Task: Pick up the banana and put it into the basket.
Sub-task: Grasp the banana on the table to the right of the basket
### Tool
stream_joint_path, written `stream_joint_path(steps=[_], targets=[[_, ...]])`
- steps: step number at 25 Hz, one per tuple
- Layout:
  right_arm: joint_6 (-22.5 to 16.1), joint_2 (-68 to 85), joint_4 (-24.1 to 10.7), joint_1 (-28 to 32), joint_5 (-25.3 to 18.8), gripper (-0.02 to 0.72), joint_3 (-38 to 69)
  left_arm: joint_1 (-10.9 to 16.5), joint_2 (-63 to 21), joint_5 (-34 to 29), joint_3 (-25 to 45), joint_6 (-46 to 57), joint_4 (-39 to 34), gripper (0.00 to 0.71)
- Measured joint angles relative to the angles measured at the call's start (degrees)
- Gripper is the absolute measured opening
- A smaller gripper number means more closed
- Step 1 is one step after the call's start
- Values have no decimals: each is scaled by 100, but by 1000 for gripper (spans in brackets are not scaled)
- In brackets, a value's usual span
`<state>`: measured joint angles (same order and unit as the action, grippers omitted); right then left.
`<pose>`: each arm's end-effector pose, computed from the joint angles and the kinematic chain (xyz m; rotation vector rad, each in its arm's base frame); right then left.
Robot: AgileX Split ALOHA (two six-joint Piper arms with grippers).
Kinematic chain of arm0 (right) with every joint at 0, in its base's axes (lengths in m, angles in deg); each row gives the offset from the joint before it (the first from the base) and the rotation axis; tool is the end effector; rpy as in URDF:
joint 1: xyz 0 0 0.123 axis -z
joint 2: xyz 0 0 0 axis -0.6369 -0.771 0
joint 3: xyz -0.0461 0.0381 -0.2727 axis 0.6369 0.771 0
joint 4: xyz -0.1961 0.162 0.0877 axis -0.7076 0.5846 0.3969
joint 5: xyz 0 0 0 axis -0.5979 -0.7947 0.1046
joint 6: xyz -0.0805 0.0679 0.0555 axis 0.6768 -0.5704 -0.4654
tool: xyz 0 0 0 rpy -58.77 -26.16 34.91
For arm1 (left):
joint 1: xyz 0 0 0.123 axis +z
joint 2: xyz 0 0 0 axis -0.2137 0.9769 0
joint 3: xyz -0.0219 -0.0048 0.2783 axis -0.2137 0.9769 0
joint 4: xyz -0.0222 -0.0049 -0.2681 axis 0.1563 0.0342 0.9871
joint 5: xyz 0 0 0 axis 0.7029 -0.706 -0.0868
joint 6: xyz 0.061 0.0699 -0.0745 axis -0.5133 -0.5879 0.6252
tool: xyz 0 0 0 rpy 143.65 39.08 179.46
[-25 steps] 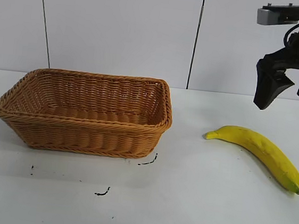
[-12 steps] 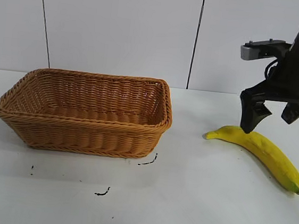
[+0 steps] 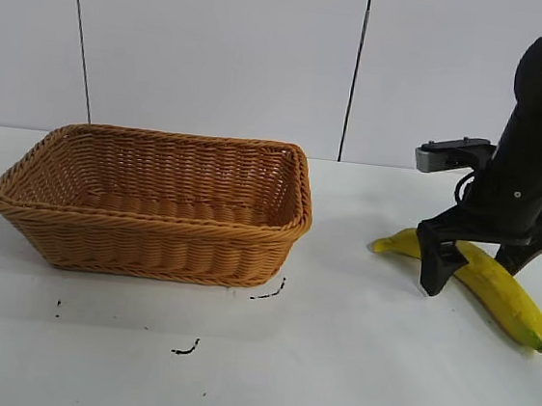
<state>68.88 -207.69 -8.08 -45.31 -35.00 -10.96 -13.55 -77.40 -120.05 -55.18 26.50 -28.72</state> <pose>0.4177 0.0401 0.0624 -0.5748 2.9038 -0.0511 0.0412 -0.0085 0.2711 0.0833 2.0527 -0.0650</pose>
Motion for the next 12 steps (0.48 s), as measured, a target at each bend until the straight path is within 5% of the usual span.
stream_joint_path(steps=[3,8,12], targets=[[0,0,0,0,13,598,-5,0,0,0,0,0,0,690],[-43,0,-18,0,24,296,-5,0,0,0,0,0,0,690],[-47,11,-265,0,36,301,-5,0,0,0,0,0,0,690]])
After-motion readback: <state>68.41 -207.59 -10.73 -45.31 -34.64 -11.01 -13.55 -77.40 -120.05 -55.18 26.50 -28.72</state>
